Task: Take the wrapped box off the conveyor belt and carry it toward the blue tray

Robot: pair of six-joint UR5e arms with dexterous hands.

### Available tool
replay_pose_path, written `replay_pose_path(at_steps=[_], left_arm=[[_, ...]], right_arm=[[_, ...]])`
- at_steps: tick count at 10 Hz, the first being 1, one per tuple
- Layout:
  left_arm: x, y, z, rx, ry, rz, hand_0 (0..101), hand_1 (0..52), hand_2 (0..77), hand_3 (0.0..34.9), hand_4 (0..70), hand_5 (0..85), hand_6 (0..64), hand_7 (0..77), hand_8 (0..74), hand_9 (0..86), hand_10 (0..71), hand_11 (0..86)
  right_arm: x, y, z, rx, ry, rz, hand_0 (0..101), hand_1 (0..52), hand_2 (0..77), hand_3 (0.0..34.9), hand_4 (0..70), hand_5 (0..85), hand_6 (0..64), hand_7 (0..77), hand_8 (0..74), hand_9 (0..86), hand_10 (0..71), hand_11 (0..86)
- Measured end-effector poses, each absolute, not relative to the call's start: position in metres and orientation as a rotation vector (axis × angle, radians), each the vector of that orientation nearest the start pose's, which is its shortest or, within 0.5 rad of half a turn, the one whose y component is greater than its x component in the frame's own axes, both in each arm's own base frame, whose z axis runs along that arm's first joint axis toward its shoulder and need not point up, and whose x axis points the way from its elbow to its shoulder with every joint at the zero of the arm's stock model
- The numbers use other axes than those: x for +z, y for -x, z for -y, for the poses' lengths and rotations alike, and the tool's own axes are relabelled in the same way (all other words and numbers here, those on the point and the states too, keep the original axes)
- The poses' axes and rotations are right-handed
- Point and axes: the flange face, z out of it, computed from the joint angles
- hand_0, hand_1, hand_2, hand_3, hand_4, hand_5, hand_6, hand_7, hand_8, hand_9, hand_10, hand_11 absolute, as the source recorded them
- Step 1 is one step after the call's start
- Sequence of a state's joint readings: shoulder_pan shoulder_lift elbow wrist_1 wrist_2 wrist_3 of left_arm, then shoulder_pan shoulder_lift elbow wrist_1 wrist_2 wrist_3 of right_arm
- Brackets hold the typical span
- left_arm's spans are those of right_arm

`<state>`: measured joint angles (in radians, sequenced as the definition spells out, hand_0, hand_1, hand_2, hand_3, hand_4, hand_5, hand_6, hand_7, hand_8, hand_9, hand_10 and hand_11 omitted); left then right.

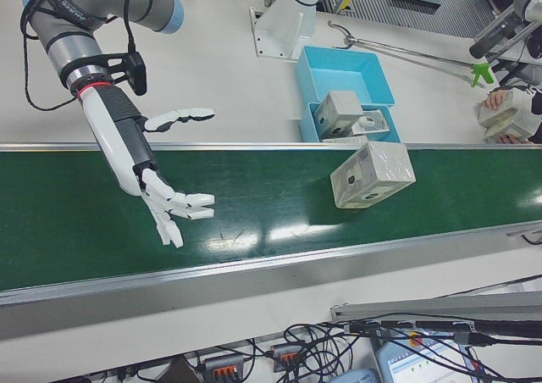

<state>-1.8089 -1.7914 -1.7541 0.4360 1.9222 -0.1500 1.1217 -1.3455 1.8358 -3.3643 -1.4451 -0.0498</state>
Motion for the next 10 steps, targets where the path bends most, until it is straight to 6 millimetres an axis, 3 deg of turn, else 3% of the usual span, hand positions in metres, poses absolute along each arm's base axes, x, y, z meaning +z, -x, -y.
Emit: replay_pose_path(at_steps=[4,10], left_arm=[[0.526,0.225,0.505,-2.279,0.303,-2.191,0,0.0,0.5,0.0,0.0,1.1,0.0,0.5,0.5,0.0,0.5,0.5],[0.526,0.225,0.505,-2.279,0.303,-2.191,0,0.0,1.1,0.0,0.0,1.1,0.0,0.5,0.5,0.0,0.0,0.0]], right_arm=[[0.464,0.114,0.57,-2.027,-0.408,-2.623,47,12.0,12.5,7.9,12.5,25.1,5.5,22.9,0.0,6.0,0.0,1.6],[0.454,0.105,0.57,-1.987,-0.435,-2.606,48,15.8,20.7,9.9,19.1,28.4,6.5,28.4,1.6,5.4,0.0,1.6]])
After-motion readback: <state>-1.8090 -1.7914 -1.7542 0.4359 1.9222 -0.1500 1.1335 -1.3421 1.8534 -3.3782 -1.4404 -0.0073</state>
